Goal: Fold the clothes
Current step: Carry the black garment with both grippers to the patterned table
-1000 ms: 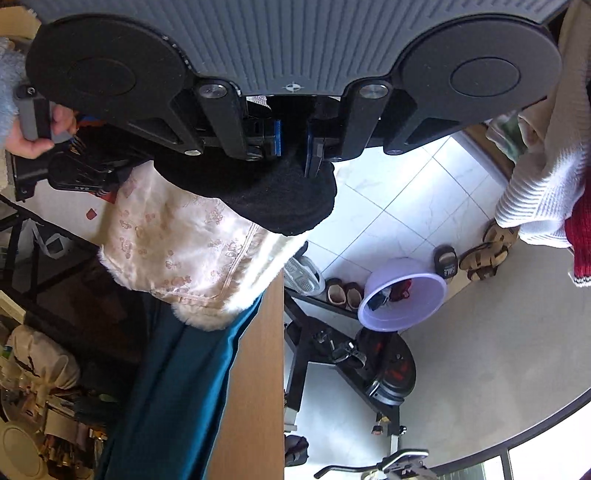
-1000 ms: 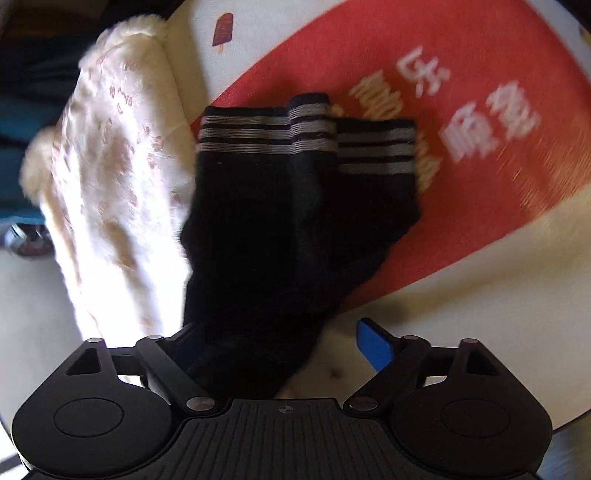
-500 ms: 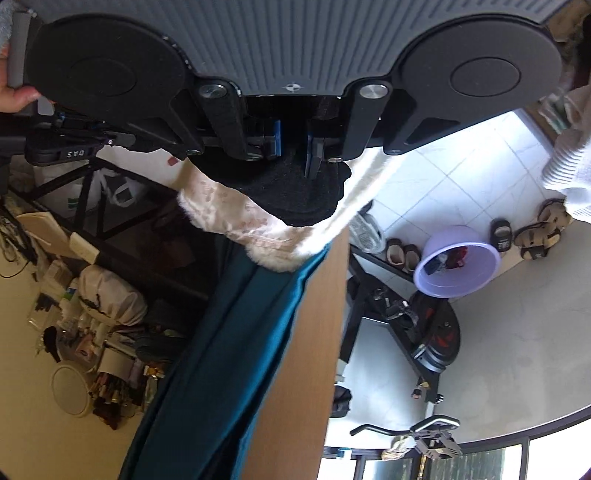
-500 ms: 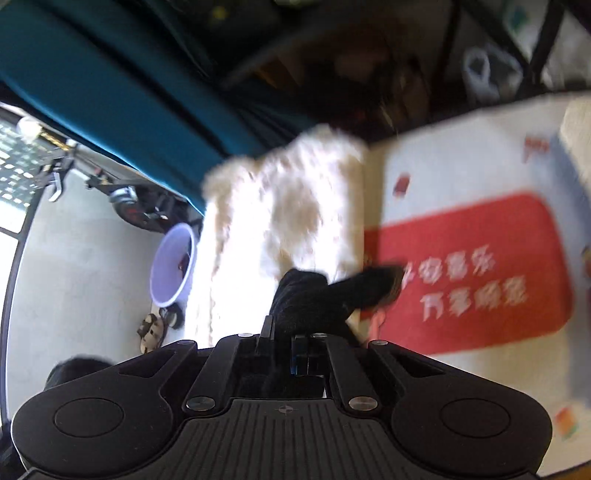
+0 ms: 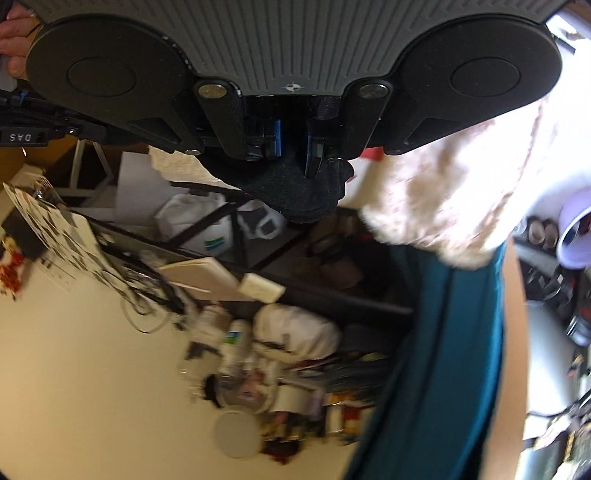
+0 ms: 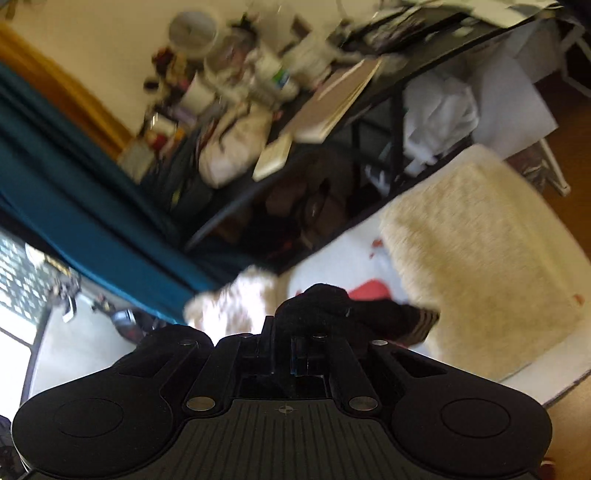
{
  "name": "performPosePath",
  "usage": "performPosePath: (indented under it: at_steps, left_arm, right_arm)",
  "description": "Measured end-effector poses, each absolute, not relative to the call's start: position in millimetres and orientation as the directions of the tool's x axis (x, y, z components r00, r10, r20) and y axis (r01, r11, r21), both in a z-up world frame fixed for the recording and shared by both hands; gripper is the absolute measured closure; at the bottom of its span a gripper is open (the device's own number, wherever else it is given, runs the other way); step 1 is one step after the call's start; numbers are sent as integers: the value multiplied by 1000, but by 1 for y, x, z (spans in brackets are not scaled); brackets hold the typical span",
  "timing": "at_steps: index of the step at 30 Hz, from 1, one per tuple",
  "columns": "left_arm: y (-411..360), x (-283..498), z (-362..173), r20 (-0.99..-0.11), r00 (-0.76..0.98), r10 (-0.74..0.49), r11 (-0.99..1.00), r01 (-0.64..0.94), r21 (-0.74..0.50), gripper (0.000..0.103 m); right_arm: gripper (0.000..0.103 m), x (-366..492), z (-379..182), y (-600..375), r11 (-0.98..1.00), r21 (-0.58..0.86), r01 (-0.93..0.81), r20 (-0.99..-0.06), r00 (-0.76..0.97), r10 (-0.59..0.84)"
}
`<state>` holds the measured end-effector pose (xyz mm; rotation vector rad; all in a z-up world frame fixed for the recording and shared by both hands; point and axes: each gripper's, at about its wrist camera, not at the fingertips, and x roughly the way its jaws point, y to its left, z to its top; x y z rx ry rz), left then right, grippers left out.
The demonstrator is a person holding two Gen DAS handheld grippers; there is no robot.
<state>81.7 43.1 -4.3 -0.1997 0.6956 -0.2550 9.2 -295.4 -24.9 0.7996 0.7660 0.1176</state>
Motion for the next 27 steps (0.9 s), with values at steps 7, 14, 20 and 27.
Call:
performPosePath:
  at_steps: [7, 14, 20, 27]
  left_arm:
    - [-126, 32, 26, -563, 769, -302, 952, 217, -214, 91]
    - [-301, -3, 33, -601, 665, -443, 896, 352, -271, 91]
    - [-415, -7, 38, -581, 604, -545, 829, 489, -270, 91]
    - [-545, 18, 24, -573, 544, -613, 771, 570, -283, 91]
  right_arm:
    - [97, -78, -24, -425, 700, 699, 145, -513, 783, 350]
    - [97, -170, 0, -558, 767, 625, 146, -502, 827, 252]
    - [97, -224, 11, -664, 743, 624, 243, -455, 886, 92]
    - [97, -247, 0, -789, 679, 633, 371, -446, 892, -72]
